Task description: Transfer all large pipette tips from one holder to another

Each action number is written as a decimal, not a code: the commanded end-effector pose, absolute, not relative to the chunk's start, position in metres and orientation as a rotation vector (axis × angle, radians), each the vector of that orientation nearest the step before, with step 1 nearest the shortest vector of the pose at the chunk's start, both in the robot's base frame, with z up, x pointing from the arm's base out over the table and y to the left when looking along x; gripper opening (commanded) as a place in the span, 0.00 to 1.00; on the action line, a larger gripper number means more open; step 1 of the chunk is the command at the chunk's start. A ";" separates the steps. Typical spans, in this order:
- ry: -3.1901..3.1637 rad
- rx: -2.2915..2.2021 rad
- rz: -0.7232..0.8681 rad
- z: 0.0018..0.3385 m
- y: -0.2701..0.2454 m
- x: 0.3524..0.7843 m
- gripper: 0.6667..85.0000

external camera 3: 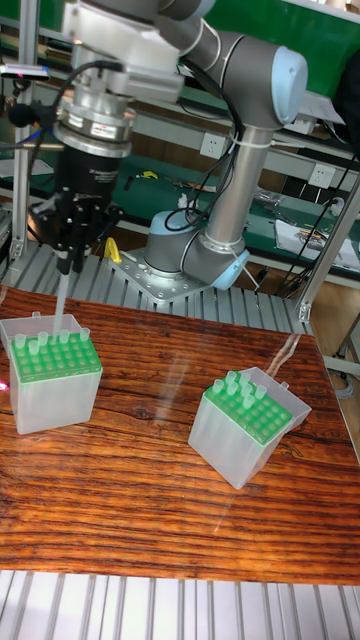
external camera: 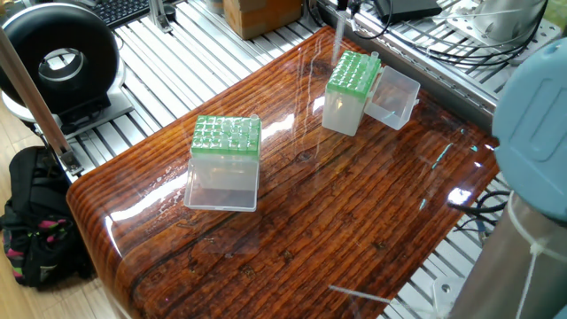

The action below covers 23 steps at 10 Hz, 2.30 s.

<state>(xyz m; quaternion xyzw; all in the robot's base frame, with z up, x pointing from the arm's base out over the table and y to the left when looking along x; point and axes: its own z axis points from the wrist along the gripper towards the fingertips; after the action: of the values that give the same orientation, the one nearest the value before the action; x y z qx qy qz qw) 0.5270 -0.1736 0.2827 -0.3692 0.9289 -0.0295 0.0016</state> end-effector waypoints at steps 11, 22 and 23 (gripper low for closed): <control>2.910 -1.132 -0.037 0.271 -0.165 0.525 0.15; 2.909 -1.163 -0.039 0.264 -0.167 0.525 0.19; 2.893 -1.196 -0.080 0.264 -0.173 0.529 0.22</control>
<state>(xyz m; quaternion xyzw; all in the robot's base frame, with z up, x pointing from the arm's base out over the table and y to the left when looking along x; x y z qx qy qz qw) 0.5243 -0.1699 0.2634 -0.3684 0.9295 -0.0166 0.0003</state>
